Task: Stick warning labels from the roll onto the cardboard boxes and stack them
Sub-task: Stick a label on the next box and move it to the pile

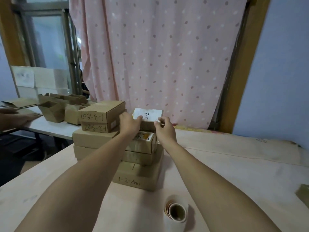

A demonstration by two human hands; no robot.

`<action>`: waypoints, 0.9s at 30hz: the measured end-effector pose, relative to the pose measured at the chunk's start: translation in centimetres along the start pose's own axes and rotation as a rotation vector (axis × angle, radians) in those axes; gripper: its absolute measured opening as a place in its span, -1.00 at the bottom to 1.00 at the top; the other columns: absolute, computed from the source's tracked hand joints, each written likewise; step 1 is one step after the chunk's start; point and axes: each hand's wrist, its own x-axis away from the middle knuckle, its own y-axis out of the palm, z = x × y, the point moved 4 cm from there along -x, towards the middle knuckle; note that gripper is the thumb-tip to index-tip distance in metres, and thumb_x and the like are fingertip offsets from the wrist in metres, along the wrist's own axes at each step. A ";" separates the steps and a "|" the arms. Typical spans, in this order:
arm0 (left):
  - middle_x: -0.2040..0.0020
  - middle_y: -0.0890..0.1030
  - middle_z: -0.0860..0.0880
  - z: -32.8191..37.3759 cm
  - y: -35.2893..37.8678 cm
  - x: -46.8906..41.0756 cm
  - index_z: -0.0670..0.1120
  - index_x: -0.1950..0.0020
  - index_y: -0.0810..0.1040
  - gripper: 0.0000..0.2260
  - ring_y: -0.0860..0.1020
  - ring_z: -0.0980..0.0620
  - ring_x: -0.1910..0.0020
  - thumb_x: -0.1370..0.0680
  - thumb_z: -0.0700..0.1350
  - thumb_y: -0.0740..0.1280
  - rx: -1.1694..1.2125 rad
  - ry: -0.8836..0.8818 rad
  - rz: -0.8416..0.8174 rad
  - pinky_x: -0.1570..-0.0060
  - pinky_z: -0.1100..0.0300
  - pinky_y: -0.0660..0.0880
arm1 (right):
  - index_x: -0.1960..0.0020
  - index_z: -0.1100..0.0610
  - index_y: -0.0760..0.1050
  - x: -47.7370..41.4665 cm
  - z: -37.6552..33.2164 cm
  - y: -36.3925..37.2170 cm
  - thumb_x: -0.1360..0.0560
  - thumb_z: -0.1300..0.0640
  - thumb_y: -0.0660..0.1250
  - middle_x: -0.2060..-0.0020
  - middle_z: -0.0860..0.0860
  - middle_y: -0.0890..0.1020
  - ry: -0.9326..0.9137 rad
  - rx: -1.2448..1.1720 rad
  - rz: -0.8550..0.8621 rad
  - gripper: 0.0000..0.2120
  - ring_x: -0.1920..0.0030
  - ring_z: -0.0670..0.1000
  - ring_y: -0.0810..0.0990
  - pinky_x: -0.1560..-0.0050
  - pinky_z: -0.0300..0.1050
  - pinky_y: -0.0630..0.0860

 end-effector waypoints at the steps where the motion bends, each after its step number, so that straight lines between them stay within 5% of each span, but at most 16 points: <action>1: -0.41 0.32 -0.23 0.3 -0.1 0.7 -0.31 -0.44 0.31 -0.40 0.41 -0.24 -0.36 -0.59 0.05 0.37 0.004 0.007 0.001 -0.28 -0.01 0.39 | -0.26 0.01 0.41 0.3 0.0 -0.7 -0.65 0.02 0.28 -0.18 -0.02 0.59 0.012 -0.041 0.040 -0.79 -0.16 0.04 0.58 0.07 -0.19 0.45; 3: -0.37 0.30 -0.18 0.9 -0.3 2.2 -0.29 -0.39 0.38 -0.47 0.45 -0.21 -0.28 -0.58 0.02 0.40 0.042 0.007 -0.004 -0.11 0.05 0.47 | -0.22 0.01 0.36 1.2 -0.2 -2.3 -0.63 0.01 0.32 -0.11 -0.02 0.60 0.061 -0.148 0.099 -0.77 -0.09 0.04 0.60 0.13 -0.19 0.45; 6: -0.26 0.33 -0.12 1.5 -0.1 4.6 -0.18 -0.30 0.51 -0.60 0.49 -0.12 -0.11 -0.52 -0.04 0.44 0.155 0.026 -0.054 -0.07 0.13 0.54 | -0.42 0.03 0.32 3.0 0.0 -4.8 -0.56 -0.06 0.38 -0.23 0.03 0.58 0.078 -0.175 0.107 -0.50 -0.14 0.06 0.60 -0.11 -0.04 0.54; 8: -0.19 0.41 -0.08 2.1 -0.3 6.5 -0.13 -0.14 0.59 -0.63 0.54 -0.07 -0.04 -0.40 -0.03 0.49 0.245 0.030 -0.105 0.13 0.30 0.58 | -0.50 0.01 0.28 4.4 0.6 -6.7 -0.52 -0.06 0.44 -0.29 0.02 0.42 0.099 -0.172 0.117 -0.37 -0.12 0.04 0.57 -0.13 -0.04 0.54; 10: -0.11 0.57 -0.14 2.7 0.1 7.5 -0.09 0.00 0.66 -0.63 0.64 -0.12 0.03 -0.23 0.00 0.50 0.322 0.025 -0.145 0.27 0.11 0.64 | -0.45 -0.05 0.32 5.6 1.1 -8.9 -0.48 -0.02 0.48 -0.28 0.04 0.37 0.160 -0.261 0.112 -0.39 -0.08 0.03 0.58 -0.07 -0.05 0.60; 12: 0.08 0.67 -0.13 4.3 -0.2 9.5 -0.14 0.08 0.67 -0.69 0.66 -0.12 0.16 -0.20 -0.13 0.48 0.382 0.048 -0.195 0.38 0.10 0.55 | -0.30 -0.02 0.42 6.9 1.6 -10.8 -0.48 0.06 0.49 -0.26 0.13 0.53 0.223 -0.372 0.030 -0.56 -0.07 0.10 0.66 0.01 -0.01 0.68; 15: 0.04 0.68 -0.14 6.4 0.0 13.0 -0.19 -0.08 0.62 -0.60 0.65 -0.22 0.11 -0.25 -0.21 0.48 0.492 0.017 -0.234 0.14 -0.12 0.59 | -0.26 0.10 0.49 9.7 2.6 -13.7 -0.50 0.09 0.49 -0.13 0.16 0.66 0.293 -0.443 -0.029 -0.63 0.05 0.12 0.71 0.07 -0.06 0.70; 18: -0.15 0.60 -0.12 7.1 1.8 16.6 -0.18 -0.32 0.48 -0.39 0.58 -0.09 -0.08 -0.30 -0.08 0.52 0.580 -0.066 -0.240 -0.20 -0.09 0.51 | -0.29 0.21 0.45 12.7 4.1 -16.5 -0.51 0.07 0.49 -0.11 0.17 0.66 0.359 -0.561 0.049 -0.56 0.01 0.14 0.75 0.11 -0.09 0.70; 22: -0.06 0.66 -0.02 7.5 6.5 23.3 -0.10 -0.15 0.55 -0.69 0.63 -0.09 -0.11 -0.44 -0.14 0.48 0.630 -0.086 -0.459 -0.17 -0.03 0.54 | -0.27 0.27 0.47 16.1 6.6 -19.3 -0.51 0.09 0.49 -0.10 0.19 0.67 0.418 -0.640 0.122 -0.56 0.01 0.14 0.75 0.18 -0.14 0.68; 27: -0.13 0.71 -0.02 7.3 9.4 31.5 -0.06 -0.23 0.60 -0.66 0.70 0.06 -0.01 -0.46 -0.18 0.44 0.674 -0.062 -0.569 0.02 0.14 0.61 | -0.28 0.22 0.45 20.0 10.2 -21.8 -0.21 -0.14 0.56 -0.11 0.19 0.67 0.457 -0.588 0.202 -0.23 0.01 0.15 0.75 0.18 -0.09 0.69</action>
